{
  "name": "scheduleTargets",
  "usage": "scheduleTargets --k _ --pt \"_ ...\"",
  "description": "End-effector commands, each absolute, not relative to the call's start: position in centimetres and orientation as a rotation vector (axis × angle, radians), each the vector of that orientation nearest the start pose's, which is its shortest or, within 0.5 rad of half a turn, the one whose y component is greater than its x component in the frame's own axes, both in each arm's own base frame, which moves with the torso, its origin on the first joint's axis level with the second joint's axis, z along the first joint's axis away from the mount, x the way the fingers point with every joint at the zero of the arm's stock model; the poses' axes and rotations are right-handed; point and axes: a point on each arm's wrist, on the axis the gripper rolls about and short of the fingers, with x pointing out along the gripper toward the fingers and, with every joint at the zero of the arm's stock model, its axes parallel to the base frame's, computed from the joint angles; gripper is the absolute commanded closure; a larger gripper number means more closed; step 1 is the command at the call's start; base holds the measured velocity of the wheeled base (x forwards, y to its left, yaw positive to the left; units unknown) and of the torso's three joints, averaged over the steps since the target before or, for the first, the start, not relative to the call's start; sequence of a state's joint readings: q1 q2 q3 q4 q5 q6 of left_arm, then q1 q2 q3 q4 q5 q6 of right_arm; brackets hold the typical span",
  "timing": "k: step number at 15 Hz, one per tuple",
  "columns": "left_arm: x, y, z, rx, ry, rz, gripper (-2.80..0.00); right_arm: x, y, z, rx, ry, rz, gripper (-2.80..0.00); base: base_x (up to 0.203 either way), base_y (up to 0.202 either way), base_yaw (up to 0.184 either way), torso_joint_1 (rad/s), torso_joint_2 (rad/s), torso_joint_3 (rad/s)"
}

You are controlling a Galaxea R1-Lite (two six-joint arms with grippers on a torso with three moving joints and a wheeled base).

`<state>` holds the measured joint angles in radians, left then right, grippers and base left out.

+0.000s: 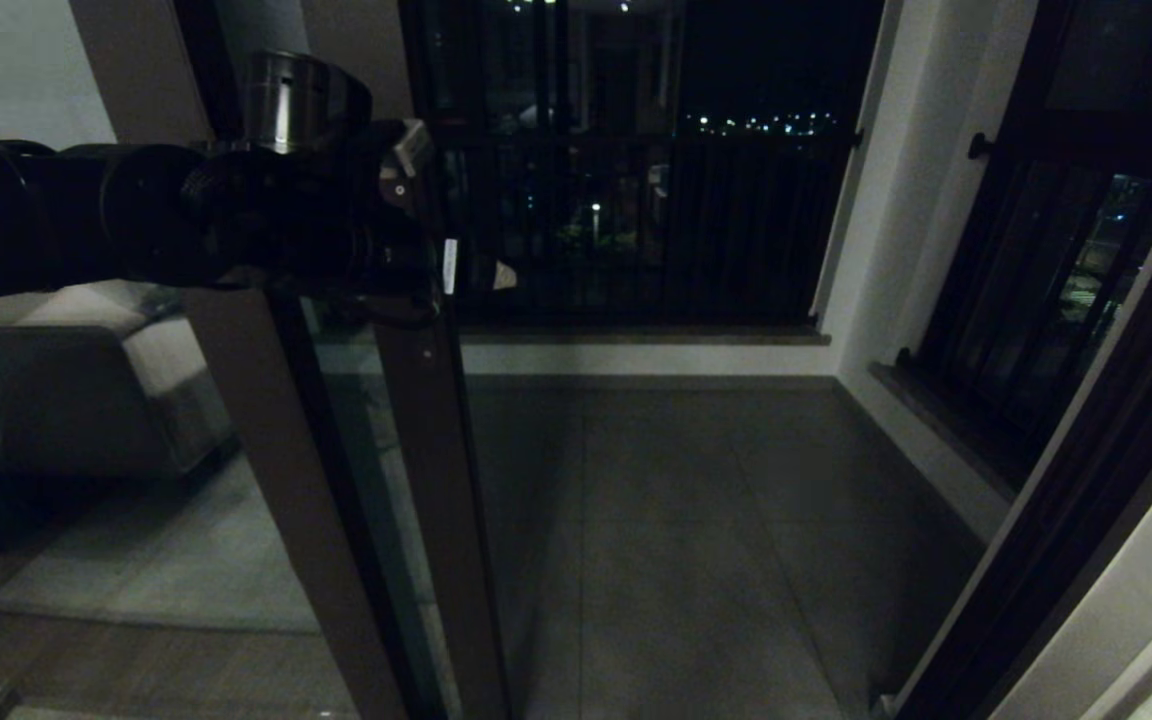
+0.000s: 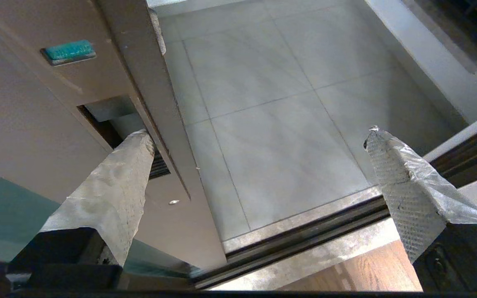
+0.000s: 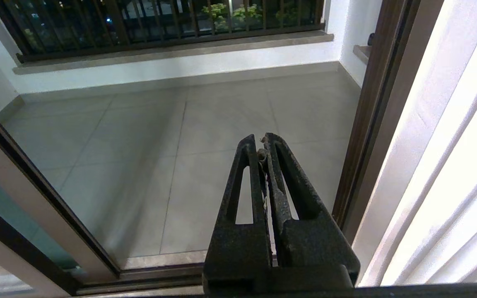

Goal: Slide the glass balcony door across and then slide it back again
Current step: Close the slid door

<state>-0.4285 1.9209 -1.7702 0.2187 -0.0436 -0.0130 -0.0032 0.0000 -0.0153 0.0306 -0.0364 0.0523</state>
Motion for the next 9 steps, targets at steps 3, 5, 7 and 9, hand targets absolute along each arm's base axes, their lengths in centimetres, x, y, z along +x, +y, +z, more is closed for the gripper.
scheduleTargets --k 3,5,7,9 --pt "34.7 -17.0 28.7 0.067 0.385 -0.483 -2.8 -2.4 -0.1 7.7 0.052 0.016 -0.04 0.0 0.0 0.0 0.0 0.0 0.0 0.0" --pt "34.7 -17.5 28.5 0.067 0.389 -0.471 -2.8 -2.4 -0.1 7.7 0.053 0.016 -0.039 0.0 0.0 0.0 0.0 0.0 0.0 0.0" --pt "35.0 -17.9 28.4 0.062 0.358 -0.474 -2.8 -2.4 -0.1 7.7 0.052 0.016 -0.04 0.0 0.0 0.0 0.0 0.0 0.0 0.0" --pt "35.5 -18.6 28.1 0.048 0.331 -0.452 -2.8 -2.4 -0.1 7.7 0.052 0.016 -0.04 0.0 0.0 0.0 0.0 0.0 0.0 0.0"
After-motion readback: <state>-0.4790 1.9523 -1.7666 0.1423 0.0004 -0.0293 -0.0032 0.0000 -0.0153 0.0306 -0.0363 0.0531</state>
